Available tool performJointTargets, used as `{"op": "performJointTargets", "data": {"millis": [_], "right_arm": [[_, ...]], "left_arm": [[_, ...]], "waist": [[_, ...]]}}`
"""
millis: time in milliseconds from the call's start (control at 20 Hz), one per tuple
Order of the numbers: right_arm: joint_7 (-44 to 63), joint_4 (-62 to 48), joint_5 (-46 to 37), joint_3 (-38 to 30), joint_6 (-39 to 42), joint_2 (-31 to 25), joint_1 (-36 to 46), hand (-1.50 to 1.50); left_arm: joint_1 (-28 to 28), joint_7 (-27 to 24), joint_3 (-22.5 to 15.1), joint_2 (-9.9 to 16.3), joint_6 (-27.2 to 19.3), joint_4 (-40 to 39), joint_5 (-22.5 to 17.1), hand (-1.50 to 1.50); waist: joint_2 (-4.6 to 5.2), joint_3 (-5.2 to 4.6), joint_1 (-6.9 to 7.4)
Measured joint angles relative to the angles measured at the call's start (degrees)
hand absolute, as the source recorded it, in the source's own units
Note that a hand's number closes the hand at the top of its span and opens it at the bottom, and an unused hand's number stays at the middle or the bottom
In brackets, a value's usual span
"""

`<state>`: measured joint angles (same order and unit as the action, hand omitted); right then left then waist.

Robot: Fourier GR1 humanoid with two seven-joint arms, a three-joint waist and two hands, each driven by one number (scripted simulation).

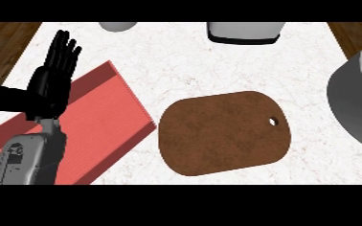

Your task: Pick the sweet potato from the cutting board and place it in the pot

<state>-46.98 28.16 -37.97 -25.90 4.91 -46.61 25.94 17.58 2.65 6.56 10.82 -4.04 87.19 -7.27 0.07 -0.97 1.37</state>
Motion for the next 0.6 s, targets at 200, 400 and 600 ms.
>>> {"op": "performJointTargets", "data": {"millis": [200, 400, 600], "right_arm": [[-4.3, -2.1, 2.9, -2.1, 2.6, 0.3, 1.5, -1.5], [-3.2, -5.0, 7.2, -5.5, 7.3, -0.1, 3.8, -1.5], [-0.3, -8.6, 11.7, -9.4, 11.8, -1.2, 5.9, -1.5]], "left_arm": [[-0.1, 0.6, 0.2, 0.0, -0.2, 0.6, -0.1, 0.0], [-0.7, 0.2, -0.2, -0.4, -0.5, 0.7, 0.4, 0.0], [-0.6, 0.2, 0.1, -0.2, -0.4, 0.6, 0.3, 0.0]], "waist": [[-0.18, -0.08, -0.42], [-0.15, 0.11, -0.67], [-0.03, 0.41, -0.72]]}}
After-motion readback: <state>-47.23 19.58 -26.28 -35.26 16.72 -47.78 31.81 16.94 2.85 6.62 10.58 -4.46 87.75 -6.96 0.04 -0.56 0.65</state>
